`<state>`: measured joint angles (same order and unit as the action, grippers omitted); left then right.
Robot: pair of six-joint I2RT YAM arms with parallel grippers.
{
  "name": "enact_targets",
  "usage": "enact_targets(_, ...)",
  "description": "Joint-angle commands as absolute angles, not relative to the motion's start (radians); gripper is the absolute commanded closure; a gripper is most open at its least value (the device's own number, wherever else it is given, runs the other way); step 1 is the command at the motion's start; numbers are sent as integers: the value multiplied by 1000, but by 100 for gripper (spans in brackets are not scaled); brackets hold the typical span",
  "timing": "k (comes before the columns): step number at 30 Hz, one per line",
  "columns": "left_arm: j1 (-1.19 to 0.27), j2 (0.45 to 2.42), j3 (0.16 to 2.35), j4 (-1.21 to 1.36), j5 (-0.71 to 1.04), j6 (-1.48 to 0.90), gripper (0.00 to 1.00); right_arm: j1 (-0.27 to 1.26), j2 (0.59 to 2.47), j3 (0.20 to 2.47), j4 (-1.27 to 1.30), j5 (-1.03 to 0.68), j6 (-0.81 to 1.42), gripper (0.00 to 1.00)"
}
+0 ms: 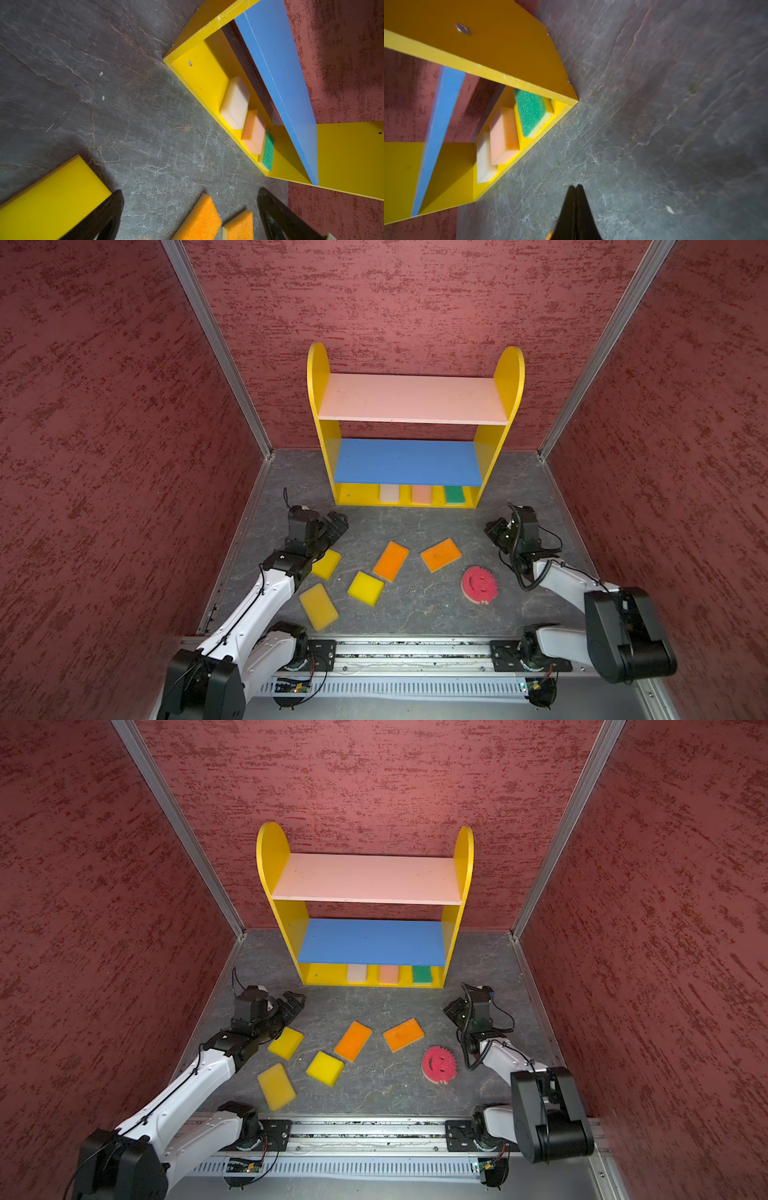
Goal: Place and organize the cleaning sponges onto the shelf
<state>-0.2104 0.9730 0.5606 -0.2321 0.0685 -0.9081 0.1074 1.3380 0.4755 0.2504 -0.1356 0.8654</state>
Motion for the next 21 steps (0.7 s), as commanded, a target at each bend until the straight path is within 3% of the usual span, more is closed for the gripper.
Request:
enact_targets(1,-209,956,547,-240,53,-914,1,133,1419,544,395,-222,829,93)
enact_targets(11,-233,976,561,-246,47,-922,0,149,1684,605,631,-256,825,88)
enact_targets(21,-247,983,558,-233,46,-923,1,171,1767,576,836,-162,895,80)
